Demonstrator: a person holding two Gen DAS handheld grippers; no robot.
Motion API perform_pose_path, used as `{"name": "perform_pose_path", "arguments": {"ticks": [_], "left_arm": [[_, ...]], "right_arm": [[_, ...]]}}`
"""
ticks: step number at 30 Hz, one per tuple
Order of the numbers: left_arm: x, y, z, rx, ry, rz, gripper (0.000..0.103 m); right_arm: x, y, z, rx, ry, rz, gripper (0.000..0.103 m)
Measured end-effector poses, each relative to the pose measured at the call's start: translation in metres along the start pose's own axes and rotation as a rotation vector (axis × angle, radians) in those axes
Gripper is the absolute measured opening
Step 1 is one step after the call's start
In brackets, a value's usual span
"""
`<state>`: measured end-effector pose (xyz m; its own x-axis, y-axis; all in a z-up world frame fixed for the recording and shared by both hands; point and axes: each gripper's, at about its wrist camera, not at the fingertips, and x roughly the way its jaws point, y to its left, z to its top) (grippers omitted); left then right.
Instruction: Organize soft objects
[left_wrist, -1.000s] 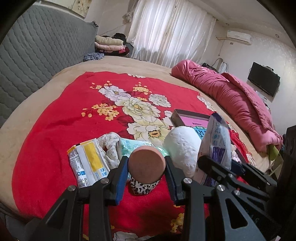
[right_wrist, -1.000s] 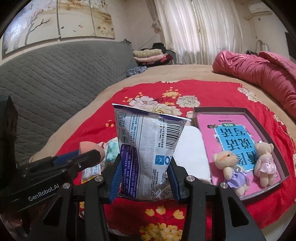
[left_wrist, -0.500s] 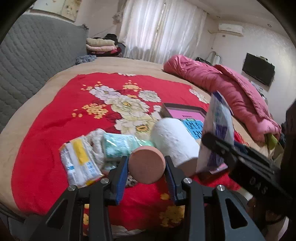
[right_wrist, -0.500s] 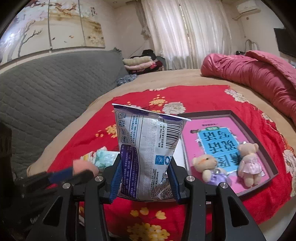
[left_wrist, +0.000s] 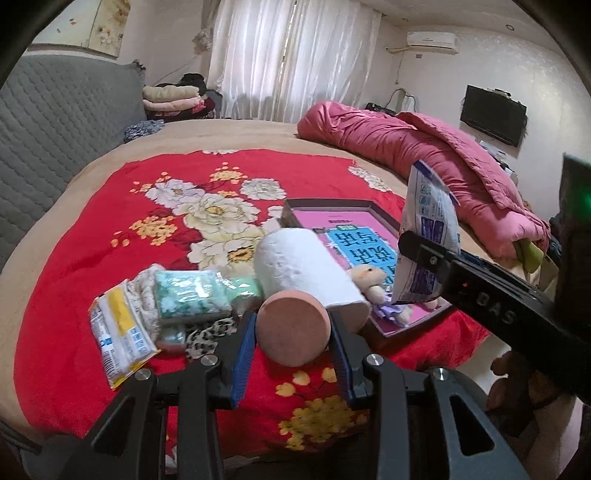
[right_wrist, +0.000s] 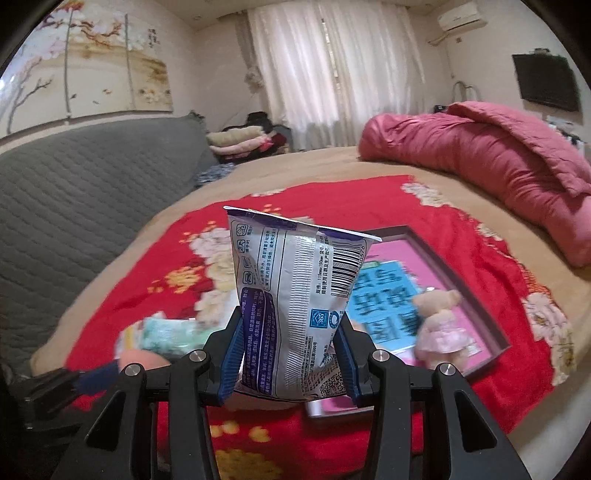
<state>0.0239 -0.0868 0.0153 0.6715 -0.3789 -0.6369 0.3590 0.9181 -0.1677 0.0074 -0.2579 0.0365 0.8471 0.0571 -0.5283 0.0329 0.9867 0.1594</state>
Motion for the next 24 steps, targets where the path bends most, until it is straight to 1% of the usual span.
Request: {"name": "perform_pose_path", "arguments": {"ticks": [5, 10, 18, 24], "left_arm": [[0.003, -0.012, 0.004, 0.01, -0.005, -0.026, 0.038], [0.009, -0.02, 0.009, 0.007, -0.006, -0.045, 0.038], [0.019, -0.027, 0.019, 0.003, -0.015, -0.059, 0.038], [0.028, -0.034, 0.025, 0.004, -0.013, -0.075, 0.038]], "right_arm": [[0.002, -0.029, -0.001, 0.058, 0.008, -0.057, 0.047], [0.004, -0.046, -0.002, 0.095, 0.009, -0.083, 0.047], [0.003, -0.051, -0.002, 0.093, -0.006, -0.104, 0.047], [0.005, -0.062, -0.002, 0.112, -0.016, -0.127, 0.047]]}}
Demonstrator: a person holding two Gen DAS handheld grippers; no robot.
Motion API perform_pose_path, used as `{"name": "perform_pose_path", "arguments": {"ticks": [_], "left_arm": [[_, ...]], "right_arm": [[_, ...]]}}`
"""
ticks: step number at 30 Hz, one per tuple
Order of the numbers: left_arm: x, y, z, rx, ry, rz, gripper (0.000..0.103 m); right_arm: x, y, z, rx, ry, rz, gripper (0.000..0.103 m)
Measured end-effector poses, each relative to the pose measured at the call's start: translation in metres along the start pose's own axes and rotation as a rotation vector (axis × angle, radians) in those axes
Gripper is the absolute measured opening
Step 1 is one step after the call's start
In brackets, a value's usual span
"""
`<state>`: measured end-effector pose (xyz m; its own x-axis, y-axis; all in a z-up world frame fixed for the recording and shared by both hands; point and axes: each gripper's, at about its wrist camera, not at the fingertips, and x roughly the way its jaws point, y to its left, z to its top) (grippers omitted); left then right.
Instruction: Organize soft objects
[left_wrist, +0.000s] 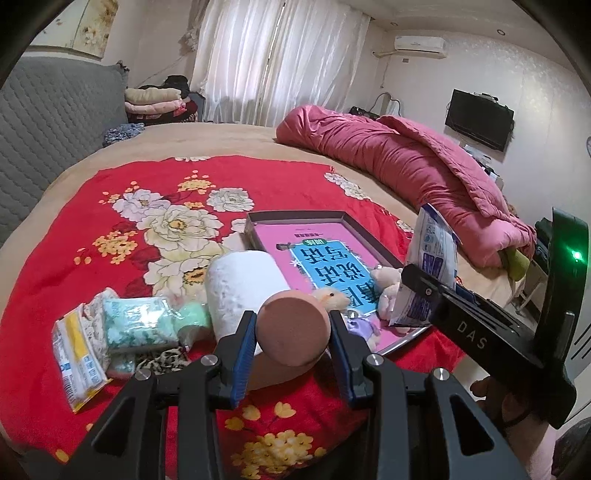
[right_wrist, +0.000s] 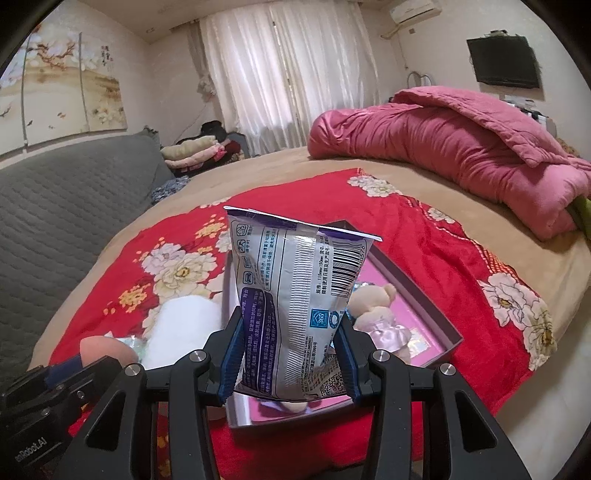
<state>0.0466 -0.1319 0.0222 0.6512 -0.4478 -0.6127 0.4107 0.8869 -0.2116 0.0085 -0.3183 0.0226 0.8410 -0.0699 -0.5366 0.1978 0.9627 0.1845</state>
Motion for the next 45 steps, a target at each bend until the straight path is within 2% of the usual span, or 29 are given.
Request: {"name": "perform_pose_path", "arguments": {"ticks": [9, 23, 31, 45], "left_arm": [[0.02, -0.024, 0.002, 0.043, 0.029, -0.036, 0.038], [0.068, -0.059, -0.007, 0.1, 0.122, -0.067, 0.038], [0.09, -0.064, -0.011, 0.087, 0.164, -0.077, 0.038], [0.107, -0.063, -0.023, 0.054, 0.233, -0.078, 0.039]], "right_arm": [[0.004, -0.027, 0.002, 0.059, -0.007, -0.042, 0.047], [0.012, -0.055, 0.004, 0.122, -0.009, -0.075, 0.047], [0.019, -0.067, 0.003, 0.147, 0.004, -0.087, 0.047], [0.032, -0.072, 0.003, 0.148, 0.034, -0.102, 0.047]]}}
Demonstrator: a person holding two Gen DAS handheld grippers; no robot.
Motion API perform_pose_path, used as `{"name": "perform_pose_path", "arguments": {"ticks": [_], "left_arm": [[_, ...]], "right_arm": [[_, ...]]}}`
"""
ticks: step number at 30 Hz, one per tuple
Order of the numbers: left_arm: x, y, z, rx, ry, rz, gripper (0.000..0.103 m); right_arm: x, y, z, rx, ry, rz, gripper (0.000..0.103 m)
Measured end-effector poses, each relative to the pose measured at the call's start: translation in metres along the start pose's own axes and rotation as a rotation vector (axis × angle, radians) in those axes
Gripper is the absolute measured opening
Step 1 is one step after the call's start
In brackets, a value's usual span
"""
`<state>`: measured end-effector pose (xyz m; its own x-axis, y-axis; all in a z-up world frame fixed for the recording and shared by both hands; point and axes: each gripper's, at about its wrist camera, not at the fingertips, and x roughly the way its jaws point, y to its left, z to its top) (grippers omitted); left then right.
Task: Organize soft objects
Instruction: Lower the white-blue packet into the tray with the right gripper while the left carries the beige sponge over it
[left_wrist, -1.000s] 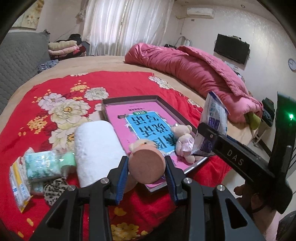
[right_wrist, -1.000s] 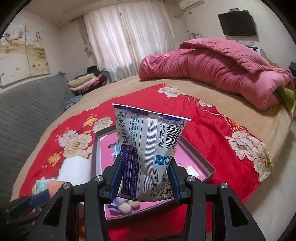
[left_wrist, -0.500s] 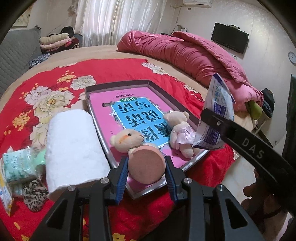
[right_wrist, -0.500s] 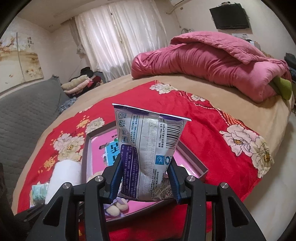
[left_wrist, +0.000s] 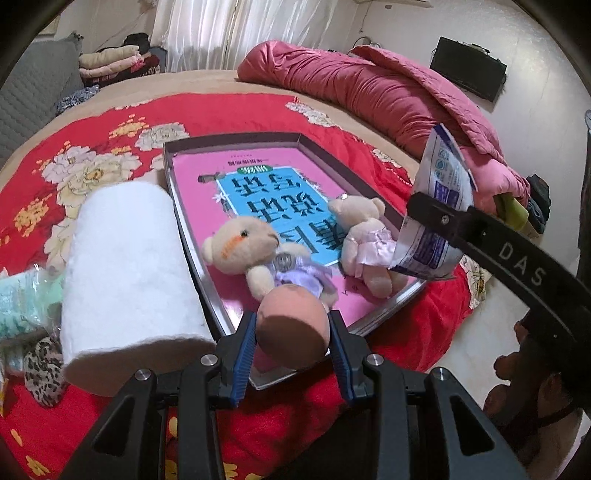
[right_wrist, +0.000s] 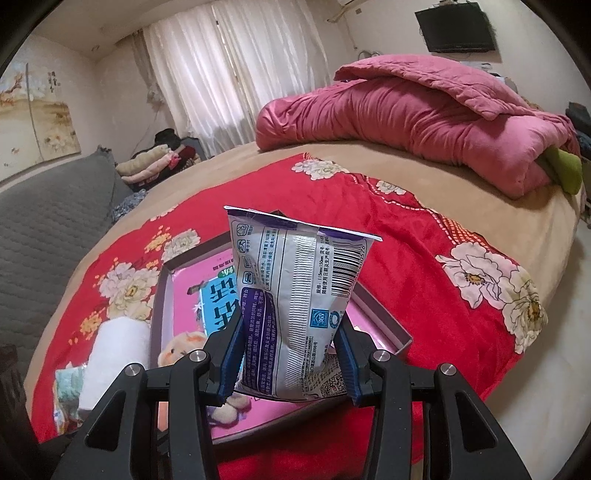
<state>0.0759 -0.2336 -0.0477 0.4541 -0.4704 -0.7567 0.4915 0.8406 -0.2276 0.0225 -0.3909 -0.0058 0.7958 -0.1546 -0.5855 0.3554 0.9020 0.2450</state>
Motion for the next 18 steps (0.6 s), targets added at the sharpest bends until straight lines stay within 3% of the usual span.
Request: {"name": "perform_pose_path", "arguments": {"ticks": [18], "left_arm": [[0.005, -0.002, -0.001, -0.001, 0.009, -0.013, 0.039]], "right_arm": [[0.037, 0.037, -0.006, -0.186, 0.128, 0.042, 0.047]]}}
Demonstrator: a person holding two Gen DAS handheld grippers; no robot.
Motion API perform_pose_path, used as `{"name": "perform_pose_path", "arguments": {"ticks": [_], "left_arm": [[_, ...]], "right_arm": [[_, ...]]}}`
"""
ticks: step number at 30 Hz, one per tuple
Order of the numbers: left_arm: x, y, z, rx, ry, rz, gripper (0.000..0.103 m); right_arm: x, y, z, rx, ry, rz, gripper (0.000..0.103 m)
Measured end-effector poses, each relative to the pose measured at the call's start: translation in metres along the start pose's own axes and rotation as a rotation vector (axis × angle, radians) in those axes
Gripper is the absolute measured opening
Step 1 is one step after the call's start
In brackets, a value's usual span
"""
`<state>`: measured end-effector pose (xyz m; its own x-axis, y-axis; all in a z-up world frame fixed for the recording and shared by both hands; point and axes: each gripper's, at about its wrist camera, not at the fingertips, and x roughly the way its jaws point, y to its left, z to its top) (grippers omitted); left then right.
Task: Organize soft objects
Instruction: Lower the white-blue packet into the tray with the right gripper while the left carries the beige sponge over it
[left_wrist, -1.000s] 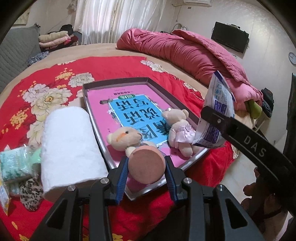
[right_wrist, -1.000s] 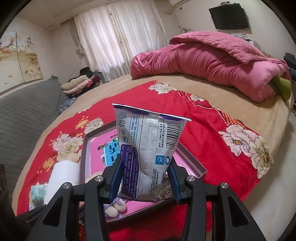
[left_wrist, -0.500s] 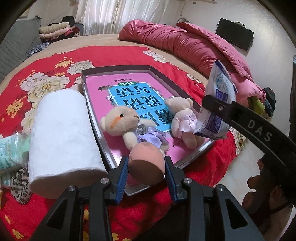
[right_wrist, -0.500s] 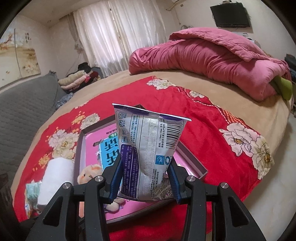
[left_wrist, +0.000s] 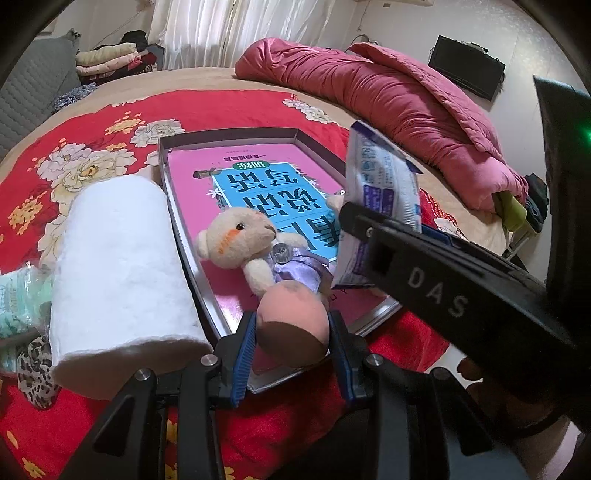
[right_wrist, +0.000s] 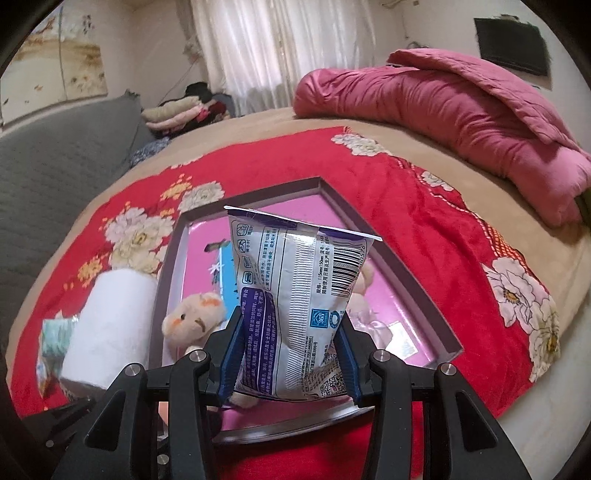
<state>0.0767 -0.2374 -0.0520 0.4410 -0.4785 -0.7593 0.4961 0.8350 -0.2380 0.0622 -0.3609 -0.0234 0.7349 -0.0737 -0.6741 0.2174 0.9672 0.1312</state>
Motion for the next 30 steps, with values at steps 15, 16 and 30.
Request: {"name": "perform_pose_path", "arguments": {"ticks": [15, 16, 30], "left_arm": [[0.0, 0.001, 0.0, -0.002, 0.0, -0.002, 0.039], [0.0, 0.001, 0.0, -0.001, 0.0, -0.002, 0.039], [-0.001, 0.003, 0.0, 0.0, -0.002, 0.005, 0.039]], "right_arm": [[0.023, 0.0, -0.002, -0.003, 0.108, 0.022, 0.048], [0.024, 0.0, -0.002, -0.001, 0.113, 0.024, 0.048], [0.026, 0.001, -0.003, -0.004, 0.126, 0.032, 0.05]]}}
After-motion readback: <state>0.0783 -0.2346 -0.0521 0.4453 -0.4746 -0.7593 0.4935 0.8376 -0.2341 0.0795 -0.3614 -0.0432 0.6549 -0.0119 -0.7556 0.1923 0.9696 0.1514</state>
